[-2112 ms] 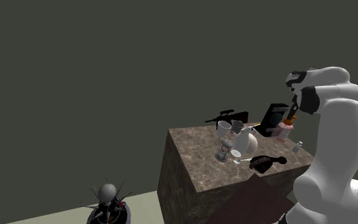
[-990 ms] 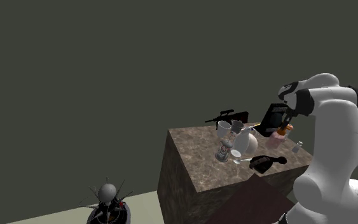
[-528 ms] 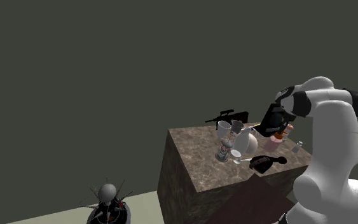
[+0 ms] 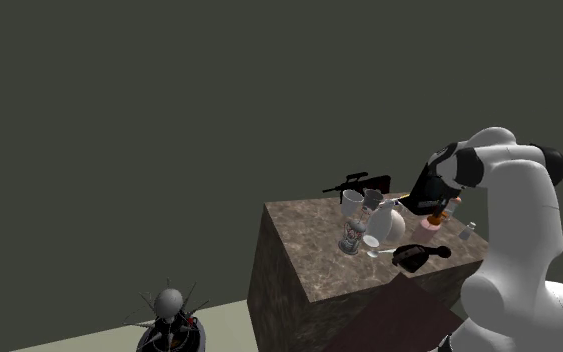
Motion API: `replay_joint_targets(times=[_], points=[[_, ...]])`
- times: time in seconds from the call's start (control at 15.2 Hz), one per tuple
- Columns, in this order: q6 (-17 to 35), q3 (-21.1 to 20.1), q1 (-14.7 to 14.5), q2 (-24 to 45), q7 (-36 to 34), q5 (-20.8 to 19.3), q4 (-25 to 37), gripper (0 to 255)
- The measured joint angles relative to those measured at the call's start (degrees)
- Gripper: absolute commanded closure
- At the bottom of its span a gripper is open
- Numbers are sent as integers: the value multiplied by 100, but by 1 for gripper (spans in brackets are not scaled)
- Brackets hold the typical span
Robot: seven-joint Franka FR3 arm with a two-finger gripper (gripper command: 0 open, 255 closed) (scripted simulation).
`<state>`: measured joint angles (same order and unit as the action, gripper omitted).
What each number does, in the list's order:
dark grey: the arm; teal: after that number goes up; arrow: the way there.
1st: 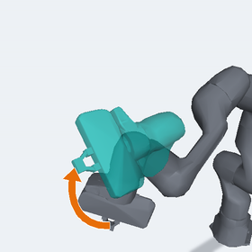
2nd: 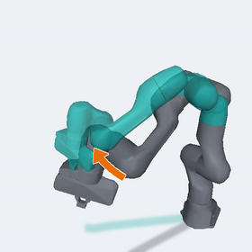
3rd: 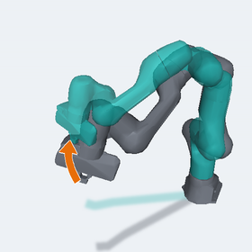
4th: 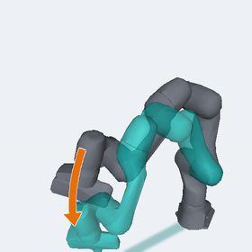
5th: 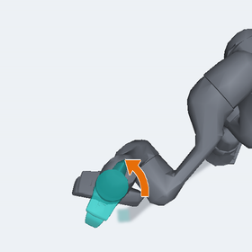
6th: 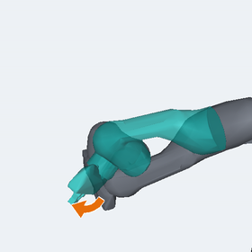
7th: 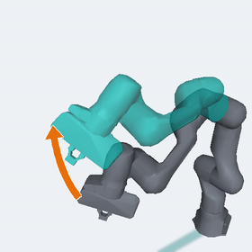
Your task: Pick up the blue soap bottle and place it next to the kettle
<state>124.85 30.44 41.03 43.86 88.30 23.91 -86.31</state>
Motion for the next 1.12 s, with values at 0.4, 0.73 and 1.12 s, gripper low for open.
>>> replay_joint_targets(times=[0.4,0.73,1.12], points=[[236,-85,40,188,51,96,-56,255],[249,-89,44,198,55,101,-57,0],[251,-89,43,197,55,101,-57,0]])
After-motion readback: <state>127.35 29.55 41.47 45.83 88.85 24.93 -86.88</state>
